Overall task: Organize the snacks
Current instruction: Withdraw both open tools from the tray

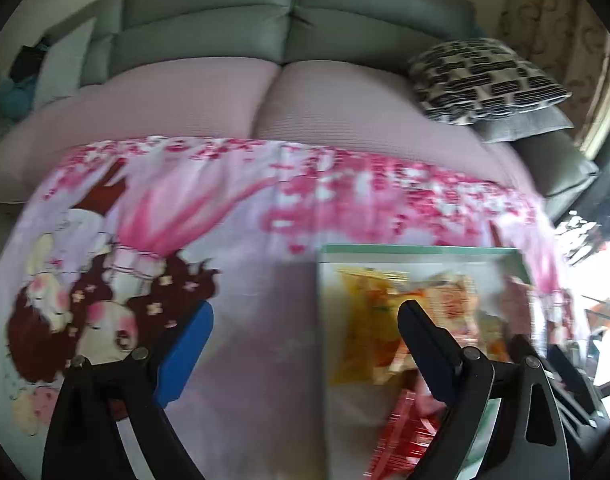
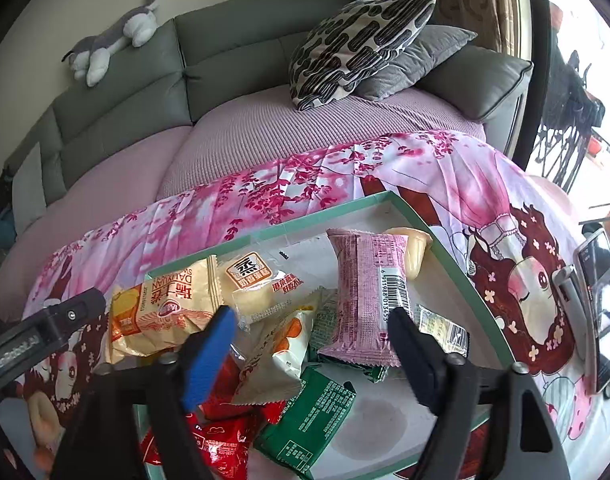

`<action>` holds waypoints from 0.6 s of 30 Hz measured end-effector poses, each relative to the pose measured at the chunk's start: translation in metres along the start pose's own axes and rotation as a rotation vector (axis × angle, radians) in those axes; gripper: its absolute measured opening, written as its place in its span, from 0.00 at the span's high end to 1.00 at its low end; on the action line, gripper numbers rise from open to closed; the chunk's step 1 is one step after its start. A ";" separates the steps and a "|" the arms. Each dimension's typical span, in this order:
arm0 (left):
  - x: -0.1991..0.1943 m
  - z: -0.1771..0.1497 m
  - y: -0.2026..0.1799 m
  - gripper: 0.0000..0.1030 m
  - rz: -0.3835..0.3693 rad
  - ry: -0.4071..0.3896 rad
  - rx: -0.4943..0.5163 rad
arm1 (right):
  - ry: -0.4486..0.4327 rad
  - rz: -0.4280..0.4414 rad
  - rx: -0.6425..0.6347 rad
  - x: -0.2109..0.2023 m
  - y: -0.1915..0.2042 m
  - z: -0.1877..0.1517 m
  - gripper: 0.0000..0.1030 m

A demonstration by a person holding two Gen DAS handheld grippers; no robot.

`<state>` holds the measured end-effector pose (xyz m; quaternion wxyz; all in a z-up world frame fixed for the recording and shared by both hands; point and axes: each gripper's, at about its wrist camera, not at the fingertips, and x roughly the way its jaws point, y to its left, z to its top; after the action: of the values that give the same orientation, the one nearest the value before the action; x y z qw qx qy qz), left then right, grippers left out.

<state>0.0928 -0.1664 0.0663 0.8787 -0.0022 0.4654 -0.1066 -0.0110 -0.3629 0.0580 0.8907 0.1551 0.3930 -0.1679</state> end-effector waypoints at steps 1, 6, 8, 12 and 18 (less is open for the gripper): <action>0.001 0.000 0.003 0.09 0.024 0.000 -0.001 | 0.000 0.001 -0.004 0.000 0.001 -0.001 0.07; 0.008 -0.001 0.015 0.07 0.108 -0.003 -0.014 | -0.008 -0.005 -0.035 0.001 0.007 -0.002 0.00; 0.013 -0.002 0.019 0.00 0.145 -0.002 -0.007 | -0.015 -0.012 -0.043 0.001 0.008 -0.002 0.00; 0.021 -0.003 0.024 0.00 0.250 -0.005 0.029 | -0.035 -0.023 -0.058 0.000 0.011 -0.003 0.00; 0.024 -0.002 0.032 0.00 0.219 0.012 0.008 | -0.036 -0.019 -0.076 0.000 0.014 -0.003 0.00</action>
<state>0.1104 -0.1391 0.0421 0.8822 0.0529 0.4677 -0.0121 -0.0067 -0.3491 0.0578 0.9012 0.1142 0.3845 -0.1642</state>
